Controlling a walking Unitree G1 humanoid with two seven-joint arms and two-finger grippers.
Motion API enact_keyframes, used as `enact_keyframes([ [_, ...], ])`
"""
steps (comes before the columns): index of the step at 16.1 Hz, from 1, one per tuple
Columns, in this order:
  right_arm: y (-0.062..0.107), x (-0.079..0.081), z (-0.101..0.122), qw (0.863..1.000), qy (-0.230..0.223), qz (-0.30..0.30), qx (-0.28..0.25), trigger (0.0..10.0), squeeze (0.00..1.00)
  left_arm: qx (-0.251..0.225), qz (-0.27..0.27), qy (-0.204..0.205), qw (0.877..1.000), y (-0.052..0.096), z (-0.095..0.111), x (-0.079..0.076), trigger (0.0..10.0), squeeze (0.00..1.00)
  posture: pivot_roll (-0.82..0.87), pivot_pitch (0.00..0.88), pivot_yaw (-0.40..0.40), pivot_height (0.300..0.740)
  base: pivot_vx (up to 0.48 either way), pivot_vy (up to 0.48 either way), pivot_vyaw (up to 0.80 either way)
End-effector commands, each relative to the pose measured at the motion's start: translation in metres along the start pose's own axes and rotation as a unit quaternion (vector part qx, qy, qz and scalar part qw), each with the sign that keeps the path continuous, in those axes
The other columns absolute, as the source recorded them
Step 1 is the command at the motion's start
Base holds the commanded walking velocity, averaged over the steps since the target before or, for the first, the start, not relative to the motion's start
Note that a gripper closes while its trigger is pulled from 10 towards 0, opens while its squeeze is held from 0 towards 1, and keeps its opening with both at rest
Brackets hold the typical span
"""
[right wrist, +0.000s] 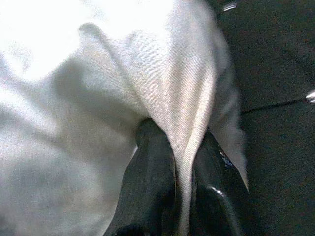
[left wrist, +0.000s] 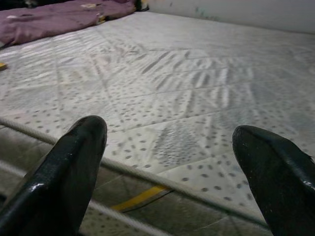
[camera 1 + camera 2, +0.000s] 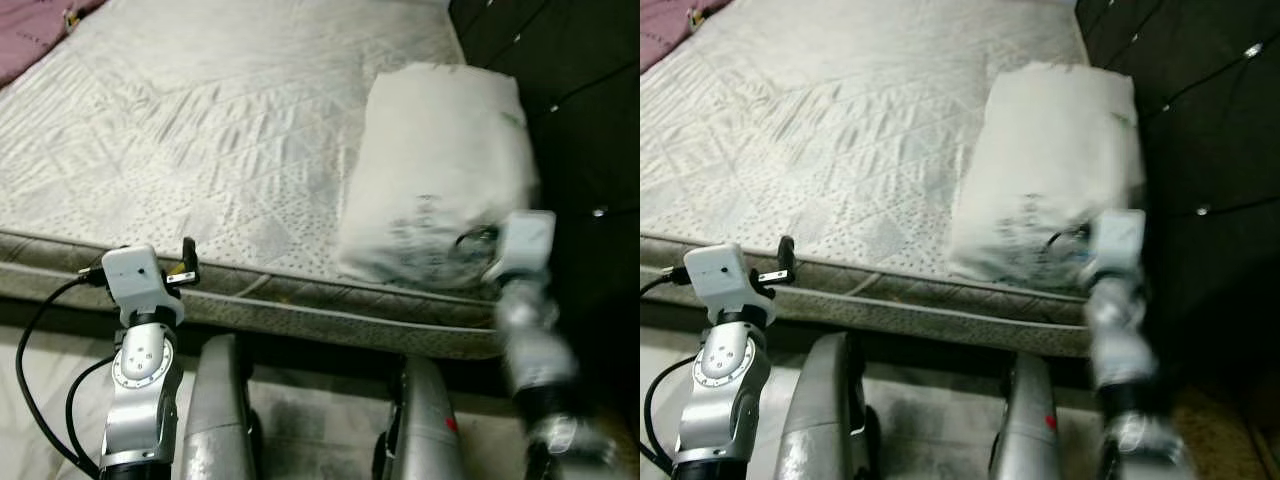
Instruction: Clean up the room
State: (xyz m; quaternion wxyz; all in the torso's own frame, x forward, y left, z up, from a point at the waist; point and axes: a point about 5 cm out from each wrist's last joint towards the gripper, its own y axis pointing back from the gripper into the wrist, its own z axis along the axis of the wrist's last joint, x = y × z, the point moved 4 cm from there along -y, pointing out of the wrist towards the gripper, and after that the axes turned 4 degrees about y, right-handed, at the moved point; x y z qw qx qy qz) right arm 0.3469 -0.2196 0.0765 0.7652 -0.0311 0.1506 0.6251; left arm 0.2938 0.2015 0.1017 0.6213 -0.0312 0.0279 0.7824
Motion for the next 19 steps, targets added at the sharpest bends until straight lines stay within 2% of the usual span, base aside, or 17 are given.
enact_keyframes([
  [1, 0.007, 0.032, 0.005, 0.998, 0.000, 0.062, -0.010, 0.0, 0.00, 0.004, -0.002, -0.007, 1.000, 0.001, -0.002, -0.001, 10.0, 0.00, 0.04, 0.027, -0.034, 0.546, 0.000, 0.000, 0.00],
  [2, 0.008, 0.041, 0.006, 0.997, -0.003, 0.074, -0.011, 0.0, 0.00, 0.004, -0.003, -0.007, 1.000, 0.000, -0.002, -0.001, 10.0, 0.00, 0.04, 0.026, -0.031, 0.546, 0.000, 0.000, 0.00],
  [4, -0.003, 0.051, 0.014, 0.996, -0.018, 0.090, -0.007, 0.0, 0.00, 0.004, -0.003, -0.008, 1.000, -0.001, -0.002, -0.001, 10.0, 0.00, 0.04, 0.024, -0.029, 0.546, 0.000, 0.000, 0.00],
  [5, -0.026, 0.055, 0.036, 0.994, -0.013, 0.110, -0.016, 0.0, 0.00, 0.004, -0.003, -0.008, 1.000, -0.001, -0.002, -0.002, 10.0, 0.00, 0.04, 0.022, -0.031, 0.546, 0.000, 0.000, 0.00],
  [6, -0.033, 0.056, 0.046, 0.992, -0.009, 0.121, -0.018, 0.0, 0.00, 0.004, -0.003, -0.007, 1.000, -0.002, -0.001, -0.002, 10.0, 0.00, 0.04, 0.021, -0.032, 0.546, 0.000, 0.000, 0.00],
  [8, -0.051, 0.045, 0.073, 0.993, -0.010, 0.117, -0.026, 0.0, 0.00, 0.002, -0.001, -0.007, 1.000, -0.003, 0.000, -0.003, 10.0, 0.00, 0.05, 0.018, -0.039, 0.546, 0.000, 0.000, 0.00],
  [10, -0.070, 0.013, 0.109, 0.996, -0.030, 0.068, -0.042, 0.0, 0.00, -0.001, 0.004, -0.008, 1.000, -0.003, 0.001, 0.000, 10.0, 0.00, 0.05, 0.015, -0.044, 0.546, 0.000, 0.000, 0.00],
  [12, -0.078, -0.022, 0.134, 0.997, -0.056, 0.009, -0.061, 0.0, 0.00, -0.003, 0.011, -0.009, 1.000, -0.002, 0.001, 0.003, 10.0, 0.00, 0.06, 0.009, -0.055, 0.546, 0.000, 0.000, 0.00],
  [13, -0.081, -0.052, 0.148, 0.994, -0.076, -0.034, -0.069, 0.0, 0.00, -0.004, 0.015, -0.009, 1.000, -0.002, 0.001, 0.004, 10.0, 0.00, 0.07, 0.006, -0.058, 0.546, 0.000, 0.000, 0.00],
  [15, -0.082, -0.085, 0.157, 0.991, -0.091, -0.069, -0.066, 0.0, 0.00, -0.005, 0.018, -0.009, 1.000, -0.003, 0.002, 0.004, 10.0, 0.00, 0.06, 0.003, -0.060, 0.546, 0.000, 0.000, 0.00],
  [16, -0.081, -0.095, 0.158, 0.991, -0.091, -0.078, -0.064, 0.0, 0.00, -0.005, 0.019, -0.009, 1.000, -0.003, 0.002, 0.004, 10.0, 0.00, 0.06, 0.003, -0.060, 0.546, 0.000, 0.000, 0.00],
  [19, -0.076, -0.132, 0.155, 0.990, -0.057, -0.122, -0.052, 0.0, 0.00, -0.006, 0.023, -0.011, 1.000, -0.005, 0.002, 0.004, 10.0, 0.00, 0.05, 0.005, -0.059, 0.546, 0.000, 0.000, 0.00],
])
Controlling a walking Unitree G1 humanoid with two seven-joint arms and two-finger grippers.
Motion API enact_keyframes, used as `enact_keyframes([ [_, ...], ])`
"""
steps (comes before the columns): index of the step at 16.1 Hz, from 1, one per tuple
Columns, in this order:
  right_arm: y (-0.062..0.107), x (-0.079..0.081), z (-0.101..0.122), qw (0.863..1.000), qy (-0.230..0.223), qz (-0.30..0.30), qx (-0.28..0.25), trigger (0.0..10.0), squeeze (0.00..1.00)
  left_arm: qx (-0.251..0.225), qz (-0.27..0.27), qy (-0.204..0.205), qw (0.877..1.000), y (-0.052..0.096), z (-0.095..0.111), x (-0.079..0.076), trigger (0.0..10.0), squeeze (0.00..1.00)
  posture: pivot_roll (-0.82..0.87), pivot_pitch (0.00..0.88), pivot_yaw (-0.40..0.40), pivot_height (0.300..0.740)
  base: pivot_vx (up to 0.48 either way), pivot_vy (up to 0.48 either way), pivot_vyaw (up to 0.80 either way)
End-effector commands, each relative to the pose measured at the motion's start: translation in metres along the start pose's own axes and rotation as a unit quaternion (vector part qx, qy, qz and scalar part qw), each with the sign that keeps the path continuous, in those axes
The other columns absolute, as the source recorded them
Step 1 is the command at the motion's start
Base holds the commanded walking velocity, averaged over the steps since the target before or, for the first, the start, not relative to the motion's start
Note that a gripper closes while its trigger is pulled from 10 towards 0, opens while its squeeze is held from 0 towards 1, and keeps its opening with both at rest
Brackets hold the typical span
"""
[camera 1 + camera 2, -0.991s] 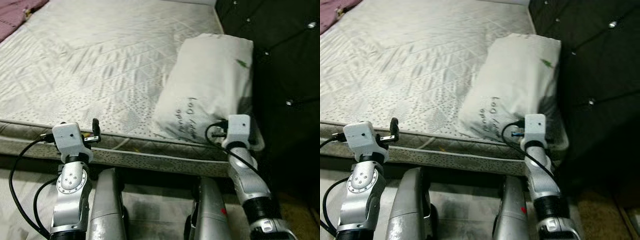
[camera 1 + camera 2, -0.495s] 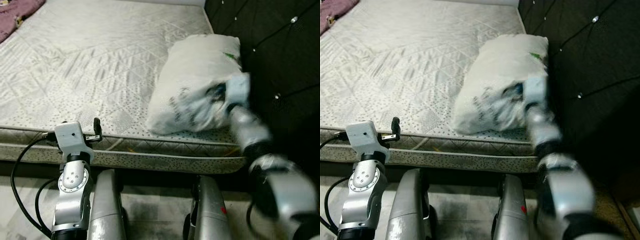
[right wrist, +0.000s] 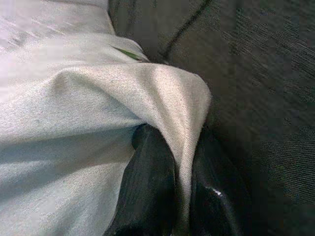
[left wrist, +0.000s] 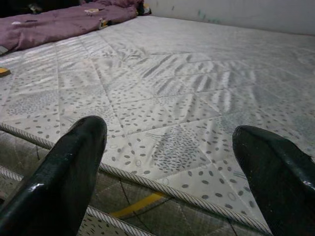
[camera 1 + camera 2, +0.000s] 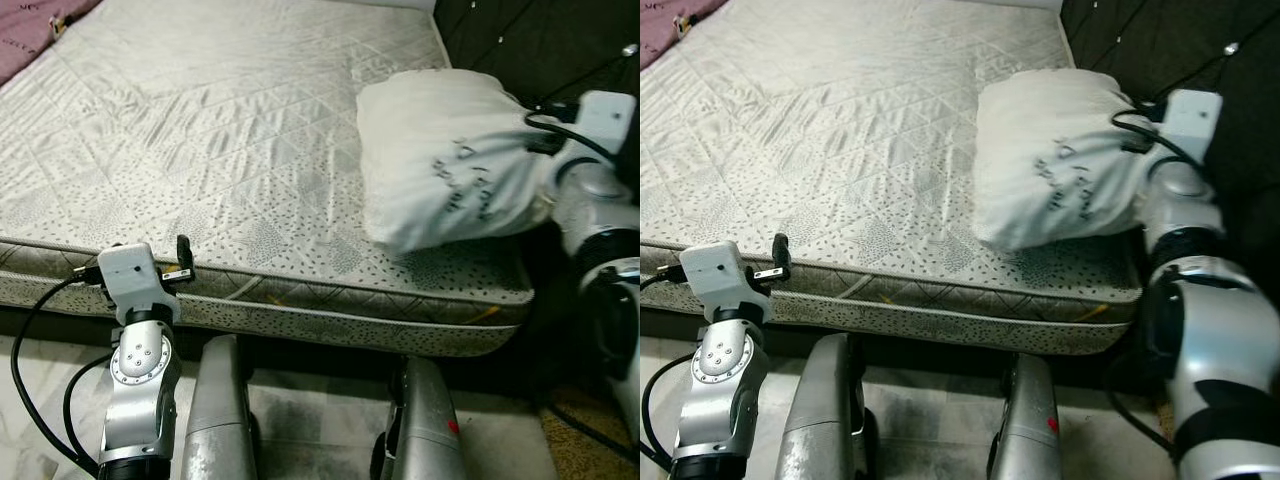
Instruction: Clean up the room
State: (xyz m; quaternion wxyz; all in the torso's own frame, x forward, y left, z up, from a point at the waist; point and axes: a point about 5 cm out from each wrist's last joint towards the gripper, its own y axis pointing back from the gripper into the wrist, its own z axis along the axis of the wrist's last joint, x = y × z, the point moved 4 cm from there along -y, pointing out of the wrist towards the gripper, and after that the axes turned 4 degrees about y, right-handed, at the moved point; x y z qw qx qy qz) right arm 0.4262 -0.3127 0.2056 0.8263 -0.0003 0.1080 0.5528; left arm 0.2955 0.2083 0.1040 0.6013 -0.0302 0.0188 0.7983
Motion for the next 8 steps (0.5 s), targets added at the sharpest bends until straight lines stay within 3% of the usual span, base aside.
enact_keyframes([
  [1, 0.000, -0.026, 0.037, 0.998, 0.000, -0.037, -0.058, 0.0, 0.00, 0.001, -0.001, -0.005, 1.000, -0.001, -0.001, -0.002, 10.0, 0.00, 0.05, 0.006, -0.059, 0.546, 0.000, 0.000, 0.00],
  [8, 0.006, -0.021, -0.043, 0.998, 0.045, -0.023, 0.029, 0.0, 0.00, 0.005, -0.001, -0.007, 1.000, 0.001, -0.003, -0.001, 10.0, 0.00, 0.06, 0.017, -0.052, 0.546, 0.000, 0.000, 0.00],
])
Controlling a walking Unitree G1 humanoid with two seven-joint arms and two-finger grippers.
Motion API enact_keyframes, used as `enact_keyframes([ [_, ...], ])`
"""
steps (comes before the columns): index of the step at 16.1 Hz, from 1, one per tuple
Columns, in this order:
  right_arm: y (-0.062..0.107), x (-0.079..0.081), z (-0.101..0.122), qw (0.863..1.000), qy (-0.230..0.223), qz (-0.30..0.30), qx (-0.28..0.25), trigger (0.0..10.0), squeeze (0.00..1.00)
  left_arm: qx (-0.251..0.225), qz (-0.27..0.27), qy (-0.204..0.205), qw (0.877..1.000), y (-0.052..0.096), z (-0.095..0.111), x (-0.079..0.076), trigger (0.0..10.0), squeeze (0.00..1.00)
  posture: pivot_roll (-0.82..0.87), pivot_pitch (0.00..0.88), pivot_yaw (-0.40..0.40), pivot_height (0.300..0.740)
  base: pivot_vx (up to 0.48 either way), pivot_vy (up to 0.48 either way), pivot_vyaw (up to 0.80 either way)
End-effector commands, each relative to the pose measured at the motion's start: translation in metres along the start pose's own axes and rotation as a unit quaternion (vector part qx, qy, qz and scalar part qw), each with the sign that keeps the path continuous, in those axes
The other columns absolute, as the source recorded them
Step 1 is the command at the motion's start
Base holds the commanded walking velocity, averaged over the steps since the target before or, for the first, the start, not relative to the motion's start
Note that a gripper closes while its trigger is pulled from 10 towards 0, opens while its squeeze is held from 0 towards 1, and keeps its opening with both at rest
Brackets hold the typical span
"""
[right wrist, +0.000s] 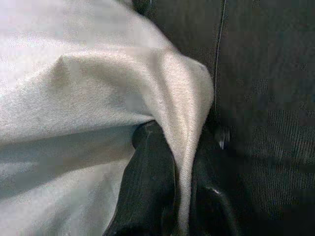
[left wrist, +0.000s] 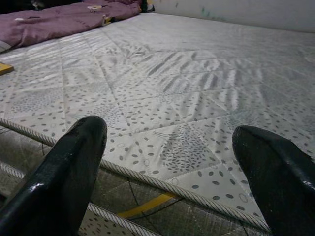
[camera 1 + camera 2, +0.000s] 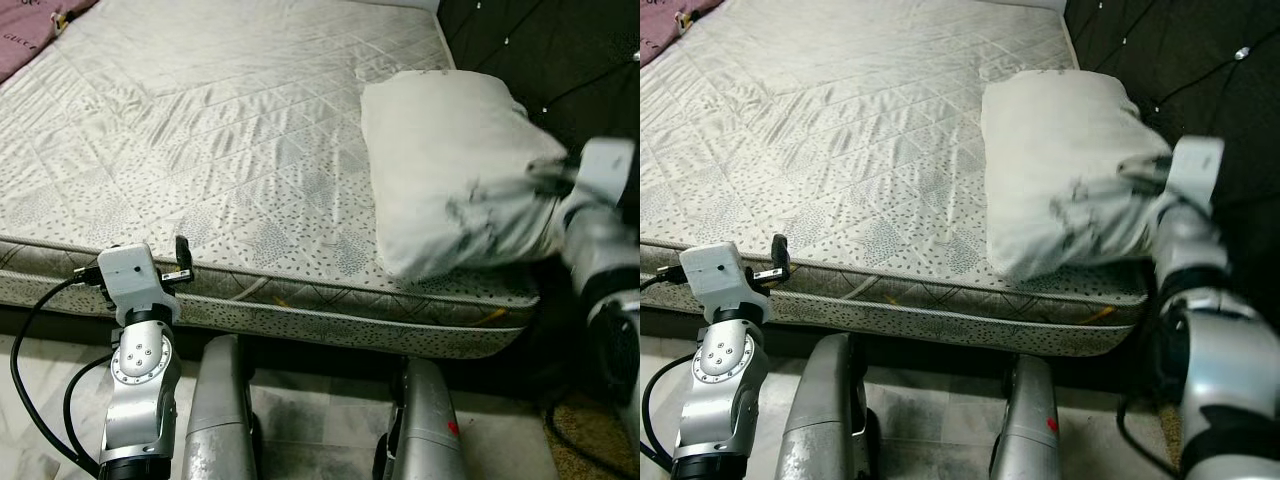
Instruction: Clean up the room
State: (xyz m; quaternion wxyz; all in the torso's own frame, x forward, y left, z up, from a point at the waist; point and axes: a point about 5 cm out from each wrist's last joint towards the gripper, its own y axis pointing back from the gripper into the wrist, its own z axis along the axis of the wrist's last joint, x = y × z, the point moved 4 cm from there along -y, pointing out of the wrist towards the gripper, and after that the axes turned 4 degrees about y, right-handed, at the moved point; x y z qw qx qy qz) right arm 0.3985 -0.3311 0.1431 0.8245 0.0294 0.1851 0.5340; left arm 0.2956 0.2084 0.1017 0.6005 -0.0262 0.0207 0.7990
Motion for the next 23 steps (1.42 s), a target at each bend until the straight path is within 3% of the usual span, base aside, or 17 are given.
enact_keyframes([
  [1, 0.000, -0.004, 0.014, 1.000, 0.001, -0.010, -0.029, 0.0, 0.00, 0.001, -0.002, -0.006, 1.000, 0.001, 0.000, -0.001, 10.0, 0.00, 0.05, 0.017, -0.050, 0.546, 0.000, 0.000, 0.00],
  [14, 0.010, 0.050, -0.031, 0.997, 0.041, 0.058, -0.011, 0.0, 0.00, 0.003, -0.011, -0.005, 1.000, -0.001, -0.002, -0.005, 10.0, 0.00, 0.05, 0.007, -0.043, 0.546, 0.000, 0.000, 0.00],
  [15, 0.011, 0.051, -0.031, 0.997, 0.044, 0.054, -0.012, 3.7, 0.00, 0.003, -0.011, -0.005, 1.000, -0.002, -0.001, -0.005, 10.0, 0.00, 0.05, 0.007, -0.043, 0.546, 0.000, 0.000, 0.00],
  [16, 0.011, 0.057, -0.026, 0.997, 0.034, 0.063, -0.024, 10.0, 0.00, 0.002, -0.012, -0.005, 1.000, -0.003, -0.001, -0.006, 10.0, 0.00, 0.05, 0.004, -0.043, 0.546, 0.000, 0.000, 0.00],
  [17, 0.011, 0.059, -0.024, 0.997, 0.026, 0.070, -0.029, 10.0, 0.00, 0.002, -0.012, -0.005, 1.000, -0.003, -0.001, -0.006, 10.0, 0.00, 0.05, 0.004, -0.043, 0.546, 0.000, 0.000, 0.00],
  [18, 0.011, 0.059, -0.010, 0.996, 0.029, 0.060, -0.061, 10.0, 1.00, 0.002, -0.012, -0.006, 1.000, -0.003, -0.001, -0.006, 10.0, 0.00, 0.05, 0.002, -0.045, 0.546, 0.000, 0.000, 0.00],
  [21, 0.012, 0.059, 0.009, 0.992, 0.045, 0.047, -0.104, 10.0, 1.00, 0.001, -0.010, -0.007, 1.000, -0.002, -0.001, -0.004, 10.0, 0.00, 0.05, 0.000, -0.049, 0.546, 0.000, 0.000, 0.00],
  [23, 0.015, 0.065, 0.004, 0.991, 0.053, 0.060, -0.107, 10.0, 1.00, 0.001, -0.010, -0.007, 1.000, -0.002, -0.001, -0.004, 10.0, 0.00, 0.06, 0.000, -0.055, 0.546, 0.000, 0.000, 0.00],
])
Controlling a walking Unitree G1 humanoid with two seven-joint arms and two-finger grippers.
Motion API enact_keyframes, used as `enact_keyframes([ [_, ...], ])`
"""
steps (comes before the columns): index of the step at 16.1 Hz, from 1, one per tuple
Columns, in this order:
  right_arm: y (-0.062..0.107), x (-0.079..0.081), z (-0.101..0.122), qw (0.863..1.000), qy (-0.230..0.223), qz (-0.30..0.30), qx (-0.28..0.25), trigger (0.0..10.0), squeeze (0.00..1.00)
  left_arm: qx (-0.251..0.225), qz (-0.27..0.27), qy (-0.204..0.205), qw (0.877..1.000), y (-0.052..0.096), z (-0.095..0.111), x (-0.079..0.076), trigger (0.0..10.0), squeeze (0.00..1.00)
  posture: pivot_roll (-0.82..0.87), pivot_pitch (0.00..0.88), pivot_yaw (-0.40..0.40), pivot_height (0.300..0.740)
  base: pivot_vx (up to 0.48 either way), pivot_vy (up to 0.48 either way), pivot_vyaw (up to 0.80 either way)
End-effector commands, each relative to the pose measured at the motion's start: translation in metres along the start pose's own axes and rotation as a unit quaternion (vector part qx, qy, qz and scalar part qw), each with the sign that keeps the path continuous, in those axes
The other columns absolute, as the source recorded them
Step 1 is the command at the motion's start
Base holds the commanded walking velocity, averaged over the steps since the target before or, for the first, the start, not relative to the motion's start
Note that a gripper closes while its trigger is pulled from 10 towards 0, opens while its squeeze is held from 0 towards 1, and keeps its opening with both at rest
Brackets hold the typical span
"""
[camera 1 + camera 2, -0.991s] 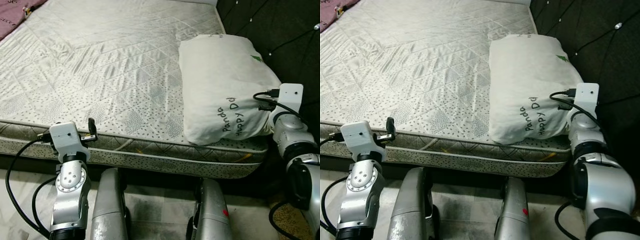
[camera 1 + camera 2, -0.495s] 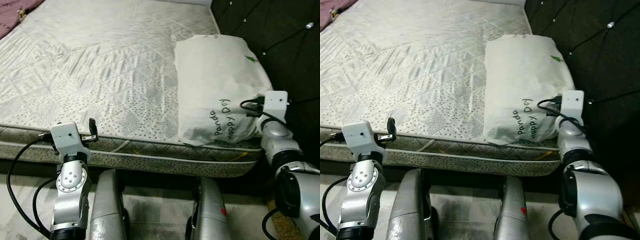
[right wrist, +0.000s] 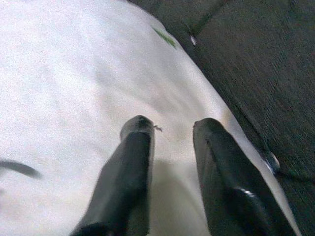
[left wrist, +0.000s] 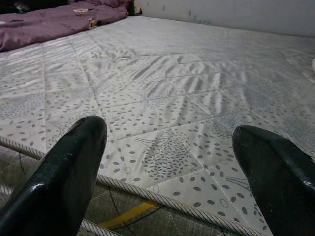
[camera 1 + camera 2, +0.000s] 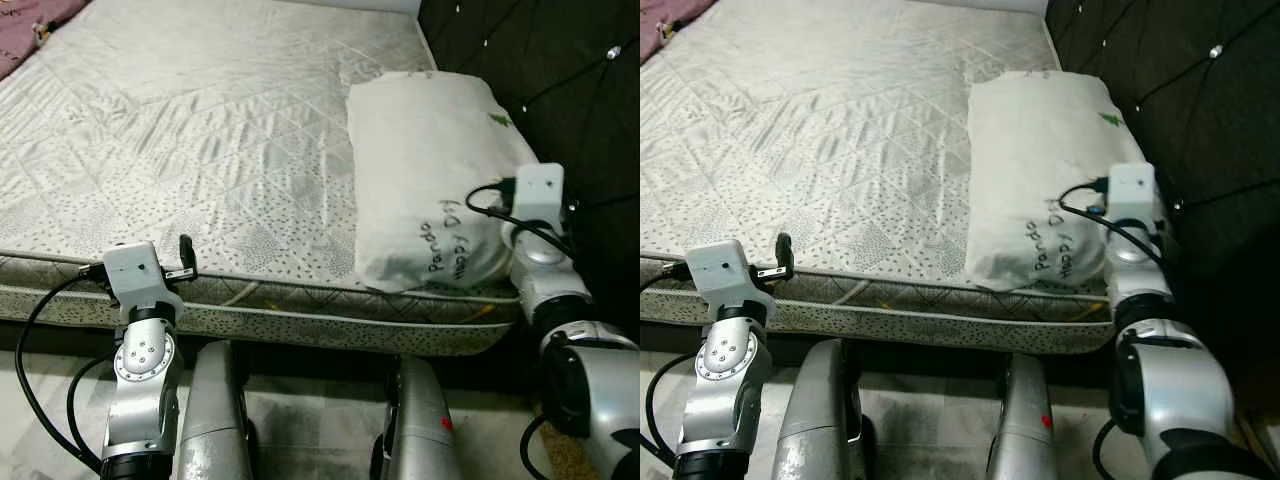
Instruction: Clean up the room
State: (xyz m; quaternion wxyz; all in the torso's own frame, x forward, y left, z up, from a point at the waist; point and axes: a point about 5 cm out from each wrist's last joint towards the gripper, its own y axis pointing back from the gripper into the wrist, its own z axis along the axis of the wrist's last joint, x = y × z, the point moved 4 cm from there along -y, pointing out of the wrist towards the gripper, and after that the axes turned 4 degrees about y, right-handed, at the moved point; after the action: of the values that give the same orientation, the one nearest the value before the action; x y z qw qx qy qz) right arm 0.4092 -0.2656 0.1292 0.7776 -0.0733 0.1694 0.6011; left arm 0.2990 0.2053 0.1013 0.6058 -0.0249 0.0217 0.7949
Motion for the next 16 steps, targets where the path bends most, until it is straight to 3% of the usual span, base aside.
enact_keyframes([
  [1, 0.005, 0.009, -0.007, 1.000, 0.010, 0.021, -0.003, 10.0, 1.00, 0.000, -0.003, -0.007, 1.000, 0.001, -0.001, 0.001, 10.0, 0.00, 0.06, 0.000, -0.055, 0.546, 0.000, 0.000, 0.00],
  [5, 0.023, 0.016, -0.038, 1.000, 0.011, 0.023, 0.007, 10.0, 1.00, 0.002, -0.006, -0.008, 1.000, 0.000, -0.002, 0.000, 10.0, 0.00, 0.05, 0.000, -0.046, 0.546, 0.000, 0.000, 0.00],
  [6, 0.023, 0.012, -0.031, 1.000, -0.004, 0.004, -0.009, 10.0, 1.00, 0.003, -0.009, -0.007, 1.000, 0.000, -0.002, -0.003, 10.0, 0.00, 0.04, 0.003, -0.041, 0.546, 0.000, 0.000, 0.00],
  [9, 0.010, 0.021, 0.010, 0.998, -0.026, 0.007, -0.053, 10.0, 1.00, 0.004, -0.014, -0.005, 1.000, -0.002, -0.002, -0.006, 10.0, 0.00, 0.04, 0.002, -0.037, 0.546, 0.000, 0.000, 0.00],
  [11, 0.006, 0.029, 0.016, 0.998, -0.032, 0.017, -0.043, 10.0, 1.00, 0.003, -0.013, -0.004, 1.000, -0.002, -0.002, -0.006, 10.0, 0.00, 0.04, 0.001, -0.042, 0.546, 0.000, 0.000, 0.00],
  [13, 0.008, 0.066, 0.003, 0.996, -0.036, 0.082, 0.020, 10.0, 1.00, 0.003, -0.007, -0.003, 1.000, -0.001, -0.003, -0.004, 10.0, 0.00, 0.06, 0.000, -0.059, 0.546, 0.000, 0.000, 0.00],
  [14, 0.018, 0.093, -0.016, 0.986, -0.042, 0.141, 0.075, 10.0, 1.00, 0.003, -0.003, -0.003, 1.000, 0.001, -0.003, -0.002, 10.0, 0.00, 0.06, 0.000, -0.064, 0.546, 0.000, 0.000, 0.00],
  [16, 0.033, 0.116, -0.041, 0.971, -0.062, 0.190, 0.132, 10.0, 1.00, 0.004, 0.000, -0.004, 1.000, 0.001, -0.003, 0.000, 10.0, 0.00, 0.07, 0.000, -0.066, 0.546, 0.000, 0.000, 0.00],
])
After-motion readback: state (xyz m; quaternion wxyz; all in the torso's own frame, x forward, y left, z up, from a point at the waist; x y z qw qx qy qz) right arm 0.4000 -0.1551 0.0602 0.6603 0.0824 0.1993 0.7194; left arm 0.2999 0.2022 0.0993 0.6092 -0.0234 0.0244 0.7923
